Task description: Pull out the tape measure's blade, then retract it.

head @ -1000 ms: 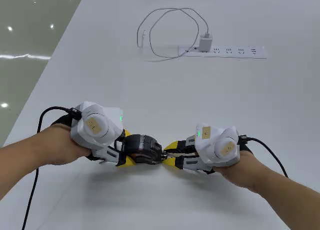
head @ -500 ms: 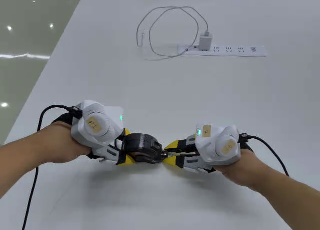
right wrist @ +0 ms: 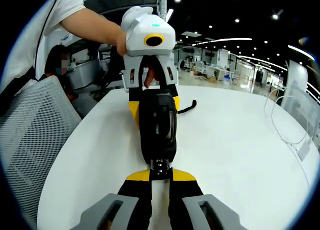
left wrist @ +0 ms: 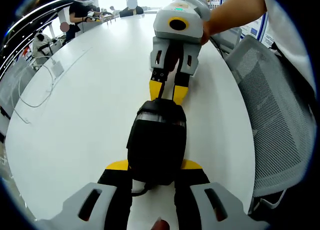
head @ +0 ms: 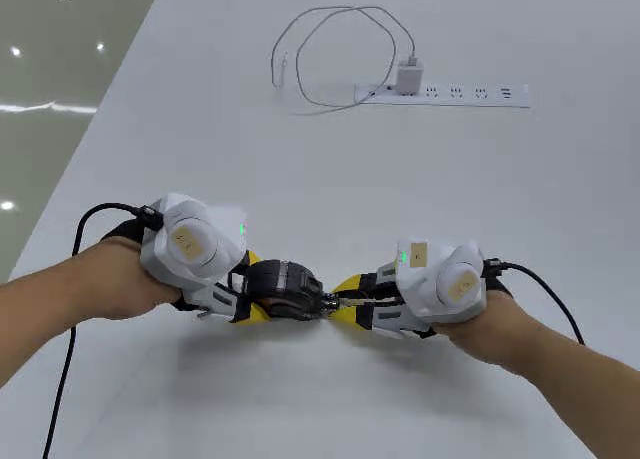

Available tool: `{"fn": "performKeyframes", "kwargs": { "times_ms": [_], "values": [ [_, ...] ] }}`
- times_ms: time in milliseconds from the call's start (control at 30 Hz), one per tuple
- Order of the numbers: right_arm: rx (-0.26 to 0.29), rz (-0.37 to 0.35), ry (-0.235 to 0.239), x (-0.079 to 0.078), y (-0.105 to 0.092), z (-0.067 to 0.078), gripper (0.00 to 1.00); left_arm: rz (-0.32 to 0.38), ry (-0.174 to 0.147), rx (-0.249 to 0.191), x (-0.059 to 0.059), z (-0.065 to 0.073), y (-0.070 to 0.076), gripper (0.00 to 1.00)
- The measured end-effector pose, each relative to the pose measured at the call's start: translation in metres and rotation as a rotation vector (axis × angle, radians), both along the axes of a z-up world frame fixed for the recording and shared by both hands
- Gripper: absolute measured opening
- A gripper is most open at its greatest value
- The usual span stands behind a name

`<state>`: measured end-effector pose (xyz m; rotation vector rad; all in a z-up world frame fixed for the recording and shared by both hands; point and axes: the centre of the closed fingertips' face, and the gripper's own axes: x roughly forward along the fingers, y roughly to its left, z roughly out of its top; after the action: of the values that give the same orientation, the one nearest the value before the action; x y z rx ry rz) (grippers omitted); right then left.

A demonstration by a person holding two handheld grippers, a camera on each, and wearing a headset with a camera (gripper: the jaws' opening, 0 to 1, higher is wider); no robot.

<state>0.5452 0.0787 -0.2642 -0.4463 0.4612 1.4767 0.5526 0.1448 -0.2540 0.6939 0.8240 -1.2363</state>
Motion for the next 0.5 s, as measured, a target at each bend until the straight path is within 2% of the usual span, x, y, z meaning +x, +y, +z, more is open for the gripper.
{"fn": "performKeyframes", "kwargs": {
  "times_ms": [500],
  "values": [
    [-0.016, -0.008, 0.001, 0.001, -0.011, 0.0, 0.07, 0.002, 0.002, -0.001, 0.0, 0.0, 0.0, 0.28]
  ]
}}
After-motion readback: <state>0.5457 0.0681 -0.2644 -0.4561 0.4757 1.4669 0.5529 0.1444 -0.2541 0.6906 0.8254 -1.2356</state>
